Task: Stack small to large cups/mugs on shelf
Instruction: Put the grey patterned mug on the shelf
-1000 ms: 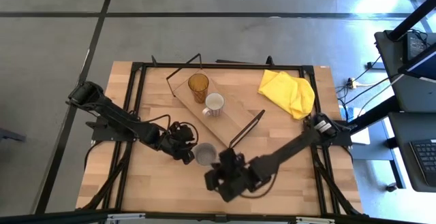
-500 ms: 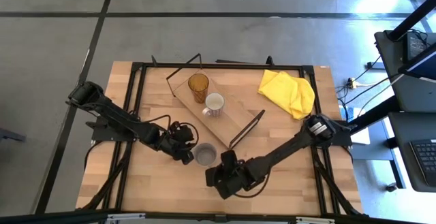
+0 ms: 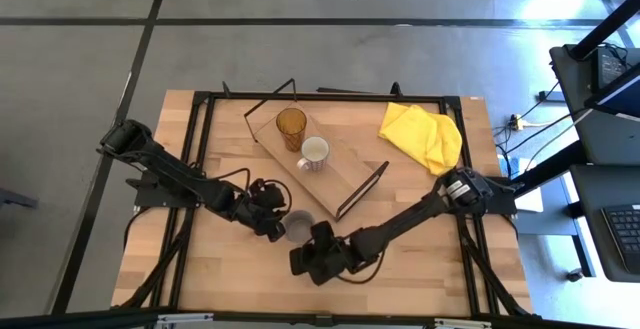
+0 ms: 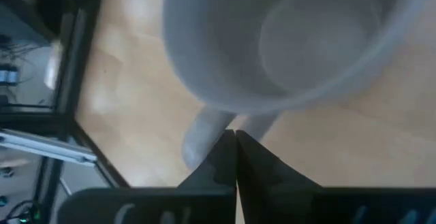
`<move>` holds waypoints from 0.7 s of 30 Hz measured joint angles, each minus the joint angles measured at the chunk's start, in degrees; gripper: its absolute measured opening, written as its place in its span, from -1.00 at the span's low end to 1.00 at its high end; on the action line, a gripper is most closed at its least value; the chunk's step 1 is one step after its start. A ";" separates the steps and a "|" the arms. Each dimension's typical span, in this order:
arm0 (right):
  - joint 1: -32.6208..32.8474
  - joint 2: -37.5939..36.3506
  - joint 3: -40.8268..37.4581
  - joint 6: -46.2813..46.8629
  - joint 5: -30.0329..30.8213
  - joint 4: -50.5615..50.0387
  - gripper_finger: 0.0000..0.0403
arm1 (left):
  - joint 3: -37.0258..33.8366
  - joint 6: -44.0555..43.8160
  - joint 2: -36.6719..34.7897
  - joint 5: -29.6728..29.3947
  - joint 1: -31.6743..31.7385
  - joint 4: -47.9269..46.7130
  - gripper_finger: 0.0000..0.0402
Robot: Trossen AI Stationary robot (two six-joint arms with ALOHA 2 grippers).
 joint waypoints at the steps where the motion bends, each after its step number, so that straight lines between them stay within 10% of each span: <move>1: -0.43 0.00 0.00 -0.65 -0.06 0.83 -1.00 | 0.00 0.02 0.00 0.00 0.00 0.38 -0.46; 21: -3.59 2.54 0.04 -5.51 -1.22 13.56 -1.00 | -0.07 3.77 0.00 0.08 0.48 5.82 -0.46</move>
